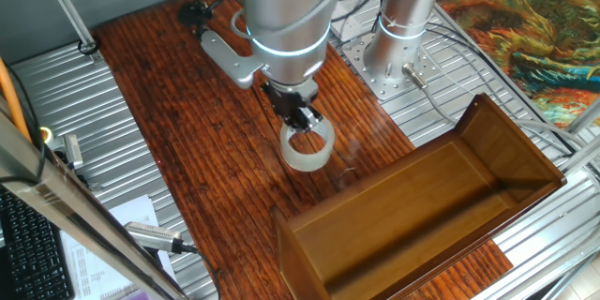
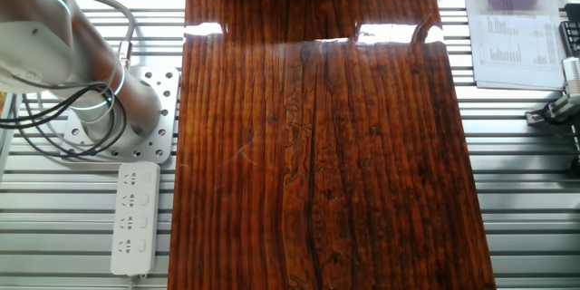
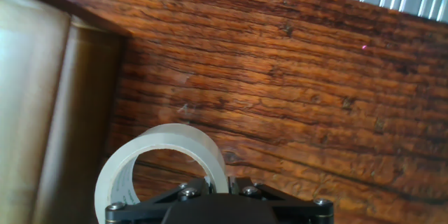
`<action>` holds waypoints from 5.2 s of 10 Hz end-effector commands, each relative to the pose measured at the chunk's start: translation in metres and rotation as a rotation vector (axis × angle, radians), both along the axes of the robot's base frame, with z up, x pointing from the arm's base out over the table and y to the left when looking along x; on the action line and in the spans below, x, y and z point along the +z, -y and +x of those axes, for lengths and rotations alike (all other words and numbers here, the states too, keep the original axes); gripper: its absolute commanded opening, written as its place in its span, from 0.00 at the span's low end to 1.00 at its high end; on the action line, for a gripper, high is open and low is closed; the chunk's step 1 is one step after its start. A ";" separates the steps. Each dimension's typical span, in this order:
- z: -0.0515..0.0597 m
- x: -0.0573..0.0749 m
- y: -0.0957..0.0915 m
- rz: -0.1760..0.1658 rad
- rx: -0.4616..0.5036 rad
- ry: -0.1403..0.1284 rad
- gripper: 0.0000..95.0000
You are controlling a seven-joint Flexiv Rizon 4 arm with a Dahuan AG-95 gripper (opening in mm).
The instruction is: Take the object down from the shelf
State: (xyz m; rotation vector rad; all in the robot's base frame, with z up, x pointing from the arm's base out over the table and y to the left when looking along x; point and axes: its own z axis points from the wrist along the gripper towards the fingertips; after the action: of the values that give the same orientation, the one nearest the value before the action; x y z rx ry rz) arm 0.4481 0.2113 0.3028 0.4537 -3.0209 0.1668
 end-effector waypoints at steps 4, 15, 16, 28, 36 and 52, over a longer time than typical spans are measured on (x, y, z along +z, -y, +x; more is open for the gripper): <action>0.002 -0.005 0.010 0.128 -0.058 0.048 0.00; 0.014 -0.063 0.078 0.131 0.012 0.039 0.00; 0.014 -0.068 0.083 0.130 0.018 0.039 0.00; 0.020 -0.090 0.090 0.088 -0.032 0.046 0.00; 0.047 -0.162 0.133 0.104 0.012 0.049 0.00; 0.075 -0.211 0.198 0.120 -0.117 0.039 0.00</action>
State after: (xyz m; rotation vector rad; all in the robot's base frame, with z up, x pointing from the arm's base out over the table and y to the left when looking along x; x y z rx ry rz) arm 0.5218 0.0091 0.0896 0.2897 -3.0945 -0.0137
